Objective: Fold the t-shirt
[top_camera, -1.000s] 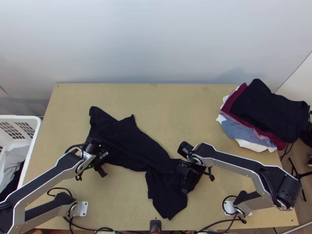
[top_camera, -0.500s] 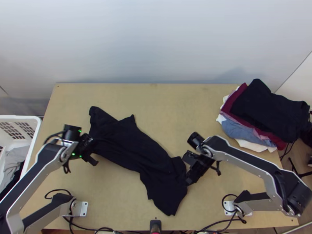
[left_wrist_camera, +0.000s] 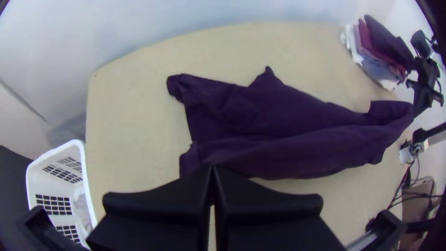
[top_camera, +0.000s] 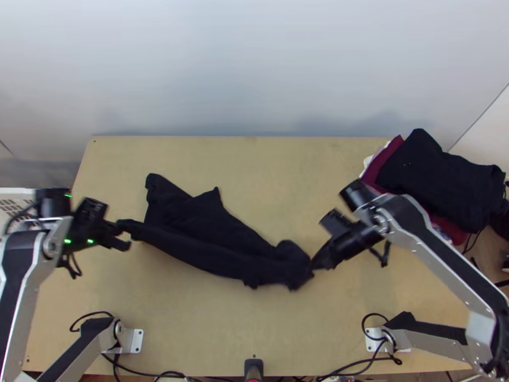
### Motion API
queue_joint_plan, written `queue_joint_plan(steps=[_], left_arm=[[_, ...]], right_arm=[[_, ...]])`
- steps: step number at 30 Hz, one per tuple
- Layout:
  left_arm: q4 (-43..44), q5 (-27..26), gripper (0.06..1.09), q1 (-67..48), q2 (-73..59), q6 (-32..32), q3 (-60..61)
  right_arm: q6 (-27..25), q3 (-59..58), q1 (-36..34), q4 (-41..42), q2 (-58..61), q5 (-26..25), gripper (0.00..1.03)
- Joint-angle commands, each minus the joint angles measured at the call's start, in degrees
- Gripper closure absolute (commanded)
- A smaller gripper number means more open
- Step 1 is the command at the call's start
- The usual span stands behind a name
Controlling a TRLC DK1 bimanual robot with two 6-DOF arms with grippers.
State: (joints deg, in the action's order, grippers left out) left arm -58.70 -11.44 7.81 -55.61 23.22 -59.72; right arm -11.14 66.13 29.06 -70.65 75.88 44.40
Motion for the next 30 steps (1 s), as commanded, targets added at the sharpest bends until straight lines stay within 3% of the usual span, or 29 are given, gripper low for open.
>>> queue_joint_plan(steps=[1, 10, 13, 22, 30], left_arm=[[-6.2, -7.4, 1.05, 9.9, 0.7, -3.6, -11.2], [-15.9, -16.8, 1.05, 21.0, 6.6, -4.2, -21.6], [-18.3, -21.0, 1.05, 21.7, 7.2, -5.7, -25.8], [-23.1, -28.0, 1.05, 21.6, -1.1, -16.9, -53.5], [-24.4, -28.8, 1.05, 19.9, 1.3, -25.1, -66.8]], right_arm=[[1.6, 9.9, -6.4, -1.0, -4.5, -0.4, 1.0], [8.2, 20.6, -5.9, 2.8, -11.4, -2.1, 1.0], [13.2, 25.7, -6.0, 8.0, -11.8, -2.2, 1.0], [21.1, 43.5, -6.2, 16.5, -11.4, -15.4, 1.0], [24.8, 51.1, -8.7, 17.1, -15.5, -18.5, 0.99]])
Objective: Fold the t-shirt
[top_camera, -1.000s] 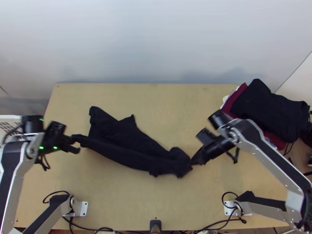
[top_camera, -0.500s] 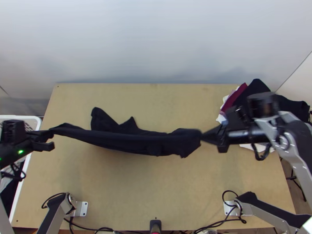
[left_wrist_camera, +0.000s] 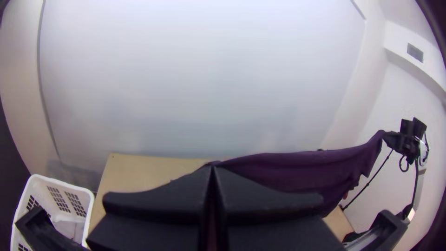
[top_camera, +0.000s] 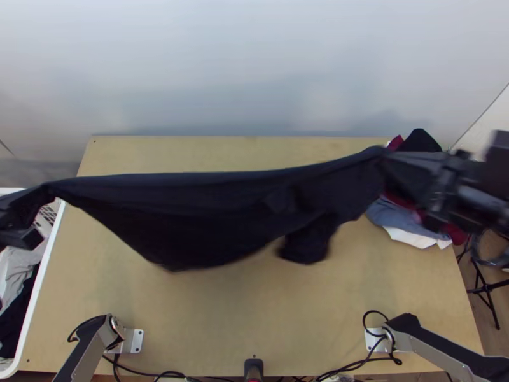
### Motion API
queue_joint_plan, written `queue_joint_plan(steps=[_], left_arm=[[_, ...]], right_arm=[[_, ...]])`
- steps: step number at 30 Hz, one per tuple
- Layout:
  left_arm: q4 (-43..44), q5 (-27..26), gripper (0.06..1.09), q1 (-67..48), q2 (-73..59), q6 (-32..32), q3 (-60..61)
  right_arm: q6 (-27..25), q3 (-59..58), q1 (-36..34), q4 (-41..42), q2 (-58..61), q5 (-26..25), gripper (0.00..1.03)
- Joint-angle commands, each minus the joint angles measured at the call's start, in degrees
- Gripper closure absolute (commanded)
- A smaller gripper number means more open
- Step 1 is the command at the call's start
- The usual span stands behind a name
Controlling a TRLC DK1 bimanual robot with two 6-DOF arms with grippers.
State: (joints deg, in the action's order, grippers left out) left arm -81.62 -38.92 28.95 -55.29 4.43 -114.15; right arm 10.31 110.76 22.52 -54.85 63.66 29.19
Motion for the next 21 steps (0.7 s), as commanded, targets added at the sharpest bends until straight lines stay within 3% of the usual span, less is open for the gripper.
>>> queue_joint_plan(steps=[1, 7, 13, 21], left_arm=[[-1.4, -1.2, 1.05, -2.2, 1.8, -7.4, -13.4], [-1.4, -1.0, 1.05, -7.5, 7.5, -10.8, -11.9], [-1.0, 2.4, 1.05, -14.9, 11.2, -13.6, -10.7], [0.2, 6.9, 1.05, -18.7, 13.9, -13.9, -10.7]], right_arm=[[3.7, 6.7, -2.4, 1.3, -4.2, -3.3, 0.99], [3.8, -2.0, -3.3, -0.6, -12.1, -1.9, 1.0], [4.0, -3.3, -3.9, -2.7, -16.4, -1.0, 1.0], [8.4, -2.1, -8.7, -2.5, -18.9, 4.9, 1.0]])
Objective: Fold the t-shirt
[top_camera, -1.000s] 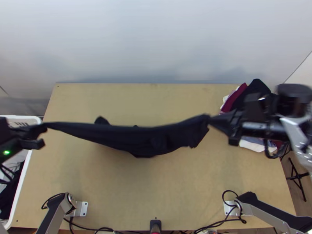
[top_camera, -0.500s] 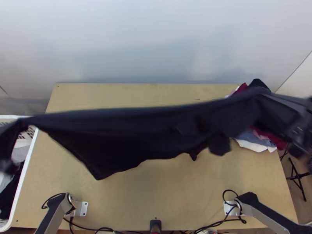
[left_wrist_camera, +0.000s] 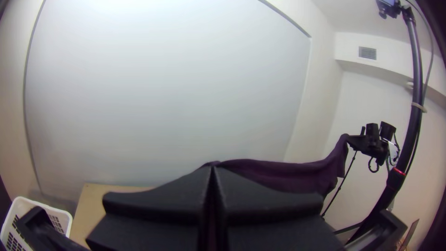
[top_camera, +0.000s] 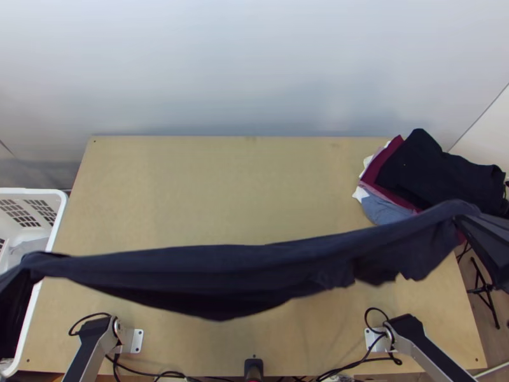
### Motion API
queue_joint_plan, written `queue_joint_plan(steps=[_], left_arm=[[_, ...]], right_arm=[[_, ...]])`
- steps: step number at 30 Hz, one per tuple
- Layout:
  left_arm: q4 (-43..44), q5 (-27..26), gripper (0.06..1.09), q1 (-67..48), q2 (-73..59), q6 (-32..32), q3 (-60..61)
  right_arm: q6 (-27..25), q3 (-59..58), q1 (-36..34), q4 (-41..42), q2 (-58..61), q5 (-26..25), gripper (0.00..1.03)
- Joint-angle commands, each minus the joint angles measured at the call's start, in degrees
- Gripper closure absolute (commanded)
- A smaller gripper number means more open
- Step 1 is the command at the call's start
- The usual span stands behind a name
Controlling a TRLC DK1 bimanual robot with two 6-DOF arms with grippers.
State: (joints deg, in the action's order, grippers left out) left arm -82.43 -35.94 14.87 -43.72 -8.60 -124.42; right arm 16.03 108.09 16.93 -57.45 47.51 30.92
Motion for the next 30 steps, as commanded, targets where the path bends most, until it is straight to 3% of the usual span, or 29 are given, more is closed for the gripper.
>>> queue_joint_plan(steps=[1, 4, 8, 15, 18, 20, 23, 27, 30], left_arm=[[1.5, 6.7, 1.05, -7.0, 2.4, -1.4, -0.5], [3.4, 14.5, 1.05, -11.6, 4.2, -0.1, 3.4], [10.7, 18.4, 1.05, -14.6, 10.6, 2.8, 21.2], [26.1, 20.2, 1.05, -16.9, 11.0, 5.4, 52.4], [36.7, 19.9, 1.05, -15.4, 4.1, 8.4, 62.6], [42.5, 16.7, 1.05, -10.1, -3.6, 11.9, 67.0], [51.7, 11.6, 1.05, -2.8, -18.9, 14.1, 68.3], [58.0, 14.6, 1.05, -1.8, -38.5, 18.2, 62.1], [58.1, 15.4, 1.05, -1.1, -48.1, 17.9, 54.3]], right_arm=[[3.1, 1.4, -3.8, 0.2, -2.8, 3.7, 1.0], [4.5, 2.6, -6.0, 0.5, -3.0, 5.6, 1.0], [4.5, -5.1, -7.7, 2.3, -3.4, 6.3, 1.0], [2.0, -23.7, -7.1, 9.0, 3.7, 5.2, 1.0], [-2.5, -28.6, -6.9, 11.5, 10.2, 3.0, 1.0], [-6.2, -30.7, -7.3, 12.0, 15.5, 2.6, 1.0], [-11.7, -34.1, -8.5, 17.4, 24.8, 0.0, 1.0], [-20.5, -29.2, -11.5, 19.1, 43.0, 0.1, 1.0], [-22.0, -20.5, -12.1, 20.0, 54.4, 0.1, 1.0]])
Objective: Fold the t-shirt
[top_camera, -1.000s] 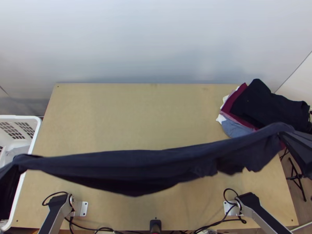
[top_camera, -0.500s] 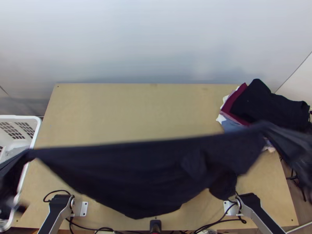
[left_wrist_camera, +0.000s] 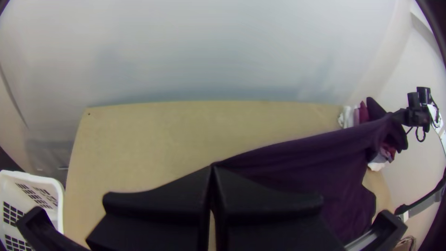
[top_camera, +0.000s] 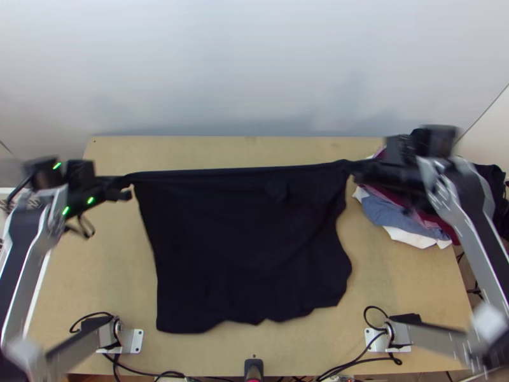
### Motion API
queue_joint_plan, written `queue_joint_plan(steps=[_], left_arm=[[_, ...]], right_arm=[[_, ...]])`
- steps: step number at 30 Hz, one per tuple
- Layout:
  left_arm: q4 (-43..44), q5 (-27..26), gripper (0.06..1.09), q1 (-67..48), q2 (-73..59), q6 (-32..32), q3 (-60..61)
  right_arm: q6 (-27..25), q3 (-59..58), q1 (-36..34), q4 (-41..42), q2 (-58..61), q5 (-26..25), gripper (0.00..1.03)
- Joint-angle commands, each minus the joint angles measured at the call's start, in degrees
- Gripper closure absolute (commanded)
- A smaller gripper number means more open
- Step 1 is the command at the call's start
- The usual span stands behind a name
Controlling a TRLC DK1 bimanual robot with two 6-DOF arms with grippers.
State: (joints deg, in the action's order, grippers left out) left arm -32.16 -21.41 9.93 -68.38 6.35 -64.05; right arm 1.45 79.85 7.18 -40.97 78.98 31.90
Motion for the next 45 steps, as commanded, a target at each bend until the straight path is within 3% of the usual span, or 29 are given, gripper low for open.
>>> queue_joint_plan(steps=[1, 6, 21, 28, 40, 45], left_arm=[[7.6, 0.8, 1.05, 3.9, -26.1, 2.7, -8.5], [6.3, 4.2, 1.05, -1.5, -34.2, 1.8, -15.4], [-0.6, 13.5, 1.05, -11.4, -52.7, -3.6, -28.8], [-4.4, 13.8, 1.05, -10.9, -46.8, -4.0, -26.1], [-9.0, 13.7, 1.05, -13.4, -30.6, -4.4, -17.8], [-10.6, 13.8, 1.05, -17.6, -25.5, -4.8, -13.1]], right_arm=[[-7.2, 11.4, -2.2, 3.5, 26.3, -1.0, 1.0], [-8.7, 25.5, 0.9, -0.3, 40.1, -2.8, 1.0], [-6.6, 42.9, 7.5, -3.3, 58.0, -6.7, 1.0], [-7.2, 41.3, 7.0, -9.8, 55.1, -6.6, 1.0], [-7.2, 24.1, 4.2, -10.4, 35.9, -3.7, 1.0], [-9.6, 14.9, 3.4, -11.7, 30.0, -3.2, 1.0]])
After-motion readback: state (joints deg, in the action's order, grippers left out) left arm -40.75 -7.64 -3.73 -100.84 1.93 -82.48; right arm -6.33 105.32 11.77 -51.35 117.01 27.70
